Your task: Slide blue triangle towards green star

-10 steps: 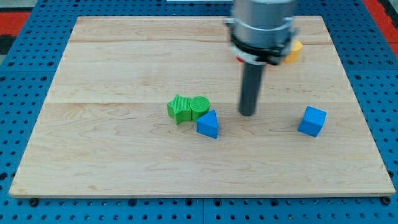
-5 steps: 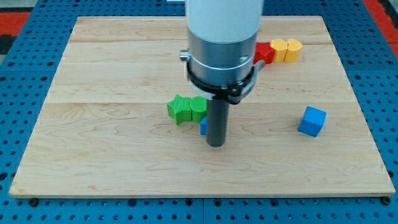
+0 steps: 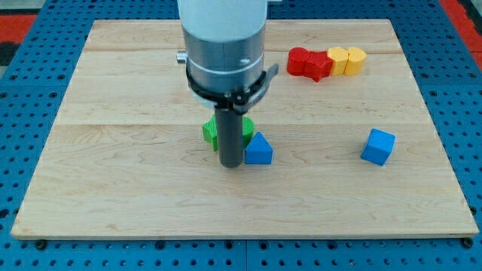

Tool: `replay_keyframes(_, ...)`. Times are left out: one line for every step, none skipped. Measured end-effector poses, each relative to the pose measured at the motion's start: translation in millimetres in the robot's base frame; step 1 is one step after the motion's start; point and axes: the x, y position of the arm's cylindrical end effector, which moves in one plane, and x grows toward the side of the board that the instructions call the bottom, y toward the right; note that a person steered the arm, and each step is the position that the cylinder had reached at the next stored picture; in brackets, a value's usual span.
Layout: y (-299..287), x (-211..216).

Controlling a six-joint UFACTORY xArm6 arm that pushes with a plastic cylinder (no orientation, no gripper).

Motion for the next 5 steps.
replay_keyframes(22,-18)
replay_keyframes(43,-23)
replay_keyframes(30,-7)
replay_keyframes(24,13)
replay_keyframes(46,15)
